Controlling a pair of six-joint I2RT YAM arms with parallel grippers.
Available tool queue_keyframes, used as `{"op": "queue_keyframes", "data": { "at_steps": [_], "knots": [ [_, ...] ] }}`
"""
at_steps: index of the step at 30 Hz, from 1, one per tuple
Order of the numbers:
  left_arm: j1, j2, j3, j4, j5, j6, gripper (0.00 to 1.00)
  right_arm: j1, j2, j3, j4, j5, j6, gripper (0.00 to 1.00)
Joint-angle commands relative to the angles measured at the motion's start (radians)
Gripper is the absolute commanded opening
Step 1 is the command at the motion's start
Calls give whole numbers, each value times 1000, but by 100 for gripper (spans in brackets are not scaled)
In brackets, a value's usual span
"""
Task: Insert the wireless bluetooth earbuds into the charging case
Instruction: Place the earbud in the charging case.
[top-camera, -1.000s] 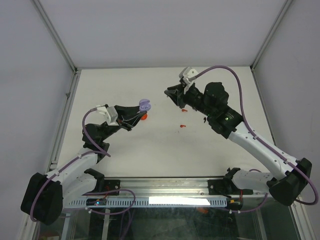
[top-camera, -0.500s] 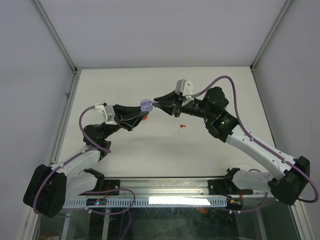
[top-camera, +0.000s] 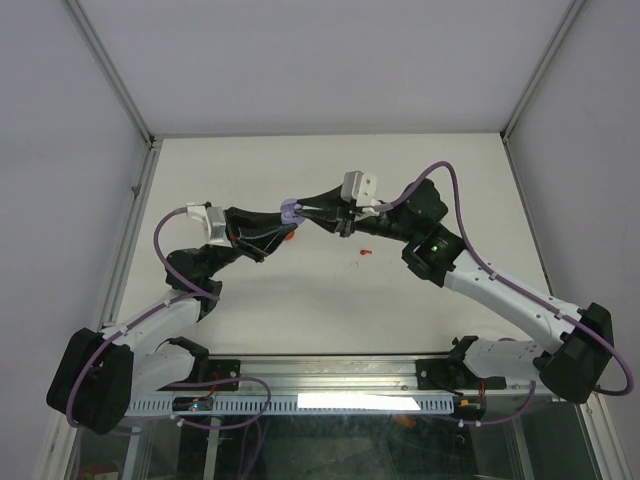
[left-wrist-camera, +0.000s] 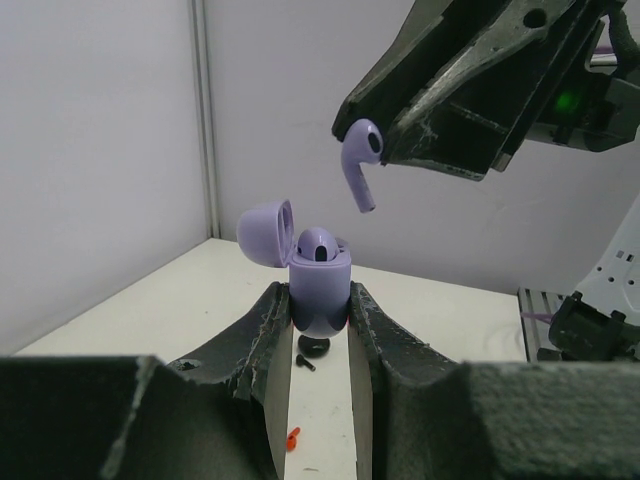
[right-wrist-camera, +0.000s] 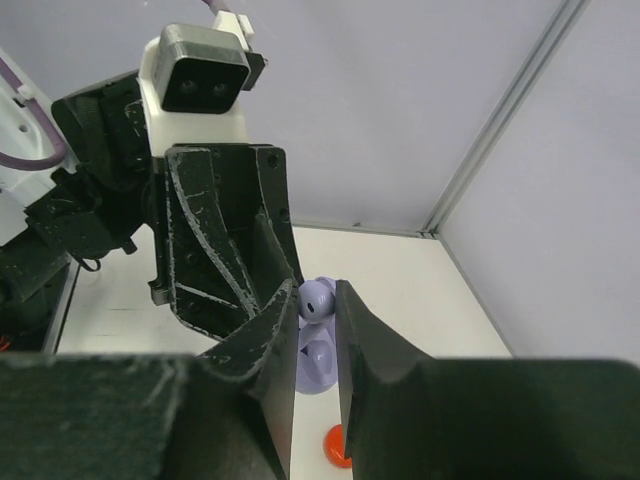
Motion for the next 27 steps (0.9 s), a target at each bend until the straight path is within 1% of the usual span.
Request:
{"op": "queue_keyframes", "data": {
  "at_steps": [1, 8, 15, 20, 27],
  "knots": [
    [-9, -3, 40, 67, 10, -28, 0, 14, 14, -5, 85, 66, -50, 21],
    [-14, -4, 41, 77, 9, -33, 0, 22, 33, -7, 76, 96, -65, 21],
    [-24, 4, 46, 104, -10, -68, 0, 28, 32, -12, 80, 73, -47, 21],
    [-32, 7, 39, 106, -30, -77, 0, 31, 20, -35, 137, 68, -6, 21],
    [-34, -1, 31, 89, -63, -77, 0, 31, 1, -52, 168, 70, 19, 19]
  ]
}}
